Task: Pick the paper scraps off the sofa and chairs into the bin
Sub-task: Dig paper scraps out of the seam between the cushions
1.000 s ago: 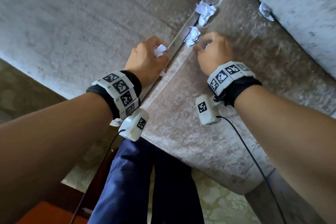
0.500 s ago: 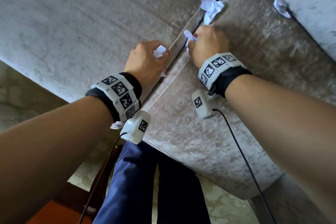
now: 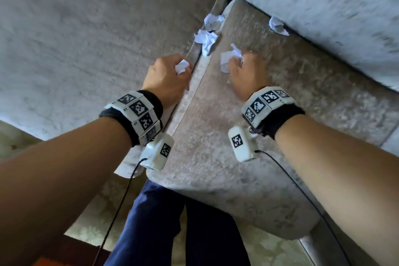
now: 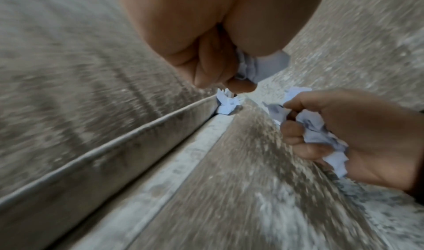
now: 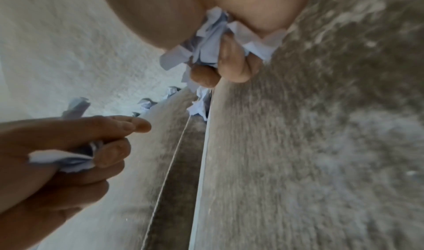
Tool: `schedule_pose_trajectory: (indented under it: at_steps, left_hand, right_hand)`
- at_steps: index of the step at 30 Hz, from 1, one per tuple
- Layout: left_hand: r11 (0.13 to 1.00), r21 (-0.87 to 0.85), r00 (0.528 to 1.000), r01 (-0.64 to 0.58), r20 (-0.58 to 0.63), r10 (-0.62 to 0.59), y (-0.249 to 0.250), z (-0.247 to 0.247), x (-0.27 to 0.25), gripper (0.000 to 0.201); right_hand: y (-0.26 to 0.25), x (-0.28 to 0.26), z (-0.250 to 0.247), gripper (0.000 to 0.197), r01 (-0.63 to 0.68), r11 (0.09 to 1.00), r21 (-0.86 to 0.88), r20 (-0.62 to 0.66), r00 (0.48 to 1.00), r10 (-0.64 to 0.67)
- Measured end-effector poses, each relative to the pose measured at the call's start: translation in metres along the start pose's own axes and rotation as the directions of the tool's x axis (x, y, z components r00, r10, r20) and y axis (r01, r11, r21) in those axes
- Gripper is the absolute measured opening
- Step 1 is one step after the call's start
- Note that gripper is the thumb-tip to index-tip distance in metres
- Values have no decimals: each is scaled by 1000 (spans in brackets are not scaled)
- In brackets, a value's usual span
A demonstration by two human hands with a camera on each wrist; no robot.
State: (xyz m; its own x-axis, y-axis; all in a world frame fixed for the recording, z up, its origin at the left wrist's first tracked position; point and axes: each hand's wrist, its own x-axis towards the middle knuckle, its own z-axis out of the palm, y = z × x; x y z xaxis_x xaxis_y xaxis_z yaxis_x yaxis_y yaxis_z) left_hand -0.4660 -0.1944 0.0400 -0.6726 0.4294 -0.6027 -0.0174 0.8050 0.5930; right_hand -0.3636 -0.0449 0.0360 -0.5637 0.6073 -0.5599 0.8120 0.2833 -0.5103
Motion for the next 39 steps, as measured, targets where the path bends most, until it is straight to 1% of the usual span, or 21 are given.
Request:
schedule_pose_trajectory:
  at_steps: [2,4,5,6,9,12,14,16,20,23,25,27,31,34,39]
  left_hand:
    - [999,16,1000,-30,1,30,16,4,6,16]
    - [998,24,998,-57,6,57,26,8,10,16]
    - [997,27,998,-65,12,65,29,11,12,16]
    - [997,29,997,-71,21,71,30,14,14,17]
    - [996,24,996,-80,52,79,25,26,23,19]
    - [993,64,989,-103,111,95,22,39,27,22]
    - [989,88,982,-120,154,105,20,42,28,22]
    - [987,98,976,-130,185,111,21,41,28,21]
    - [979,142,968,-148,223,114,29,34,32,20]
    - [977,145,969,-155,216,122,37,24,41,19]
    - [977,149,972,-151,201,119,39,20,48,18]
    - [976,156,975,-149,188,118,39,19,54,21]
    - [976,190,983,-111,167,80,33,20,62,33]
    - [970,208,983,-128,159,95,22,22,67,33]
    - [958,230,976,-169,178,129,22,22,73,32]
  right_hand:
    - [5,-3,-12,27,6,998,62,-30,1000,-4]
    - [15,-3,-17,14,10,996,85,-88,996,-2]
    - [21,-3,-17,10,11,996,93,-117,993,0]
    - [26,-3,-17,10,4,995,100,-137,990,10]
    - [41,-6,-12,16,-24,982,187,-142,989,51]
    - [52,-16,-8,32,-34,938,345,-170,980,99]
    - [56,-25,-7,43,-63,917,394,-181,973,145]
    - [56,-31,-11,47,-90,907,411,-175,969,175]
    - [50,-29,-16,41,-129,916,381,-187,959,213]
    - [42,-22,-17,44,-83,919,385,-237,954,185]
    - [38,-17,-17,36,-36,921,389,-256,956,145]
    - [38,-12,-15,26,-31,927,374,-246,960,132]
    - [41,-1,-8,26,-66,914,400,-278,942,189]
    - [41,6,-5,23,-108,885,453,-248,938,242]
    - [39,15,1,17,-75,887,455,-251,945,209]
